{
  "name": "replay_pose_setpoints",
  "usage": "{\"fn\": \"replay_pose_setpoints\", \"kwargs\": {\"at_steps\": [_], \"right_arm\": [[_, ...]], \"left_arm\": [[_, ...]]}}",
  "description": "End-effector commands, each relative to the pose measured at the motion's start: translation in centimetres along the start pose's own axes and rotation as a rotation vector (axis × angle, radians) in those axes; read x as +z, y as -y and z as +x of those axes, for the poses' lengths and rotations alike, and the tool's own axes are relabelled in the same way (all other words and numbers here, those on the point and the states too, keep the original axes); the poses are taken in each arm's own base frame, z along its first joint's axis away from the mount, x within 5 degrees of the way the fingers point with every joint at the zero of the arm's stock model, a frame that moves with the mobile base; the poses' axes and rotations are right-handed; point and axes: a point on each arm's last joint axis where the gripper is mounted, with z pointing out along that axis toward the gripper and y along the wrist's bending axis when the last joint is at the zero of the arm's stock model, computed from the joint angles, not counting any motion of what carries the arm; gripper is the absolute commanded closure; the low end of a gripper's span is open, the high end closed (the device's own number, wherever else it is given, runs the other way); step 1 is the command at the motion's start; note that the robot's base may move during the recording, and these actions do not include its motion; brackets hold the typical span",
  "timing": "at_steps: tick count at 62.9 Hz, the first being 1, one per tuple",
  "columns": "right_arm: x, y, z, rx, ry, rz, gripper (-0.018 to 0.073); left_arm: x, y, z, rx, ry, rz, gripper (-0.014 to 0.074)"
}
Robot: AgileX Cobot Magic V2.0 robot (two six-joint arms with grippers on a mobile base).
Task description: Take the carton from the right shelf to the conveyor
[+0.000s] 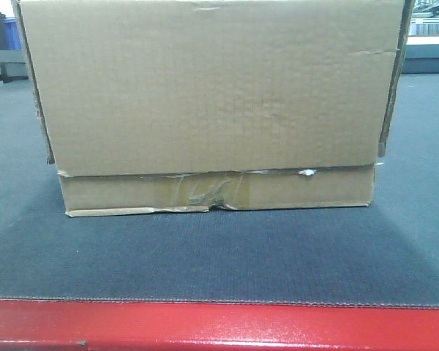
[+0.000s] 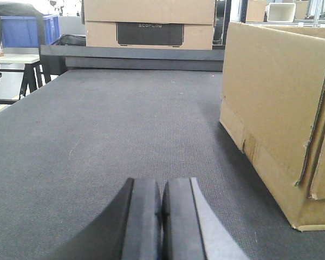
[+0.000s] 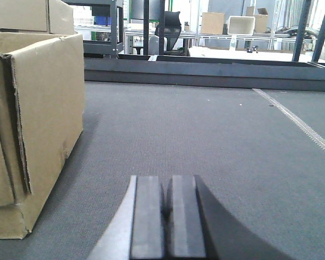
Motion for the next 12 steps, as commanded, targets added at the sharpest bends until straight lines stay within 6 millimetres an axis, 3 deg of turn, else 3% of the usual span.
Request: {"fn": "replay_pose_setpoints", "kwargs": {"at_steps": [1, 12], "right_arm": [[-0.07, 0.05, -0.29, -0.003, 0.033, 0.008, 0.0619], [-0.07, 0.05, -0.29, -0.003, 0.033, 0.008, 0.0619]], "left_arm": [[-0.06, 0.0, -0.3, 0.001, 0.027, -0.001, 0.0585], [-0.06, 0.0, -0.3, 0.001, 0.027, -0.001, 0.0585]]}}
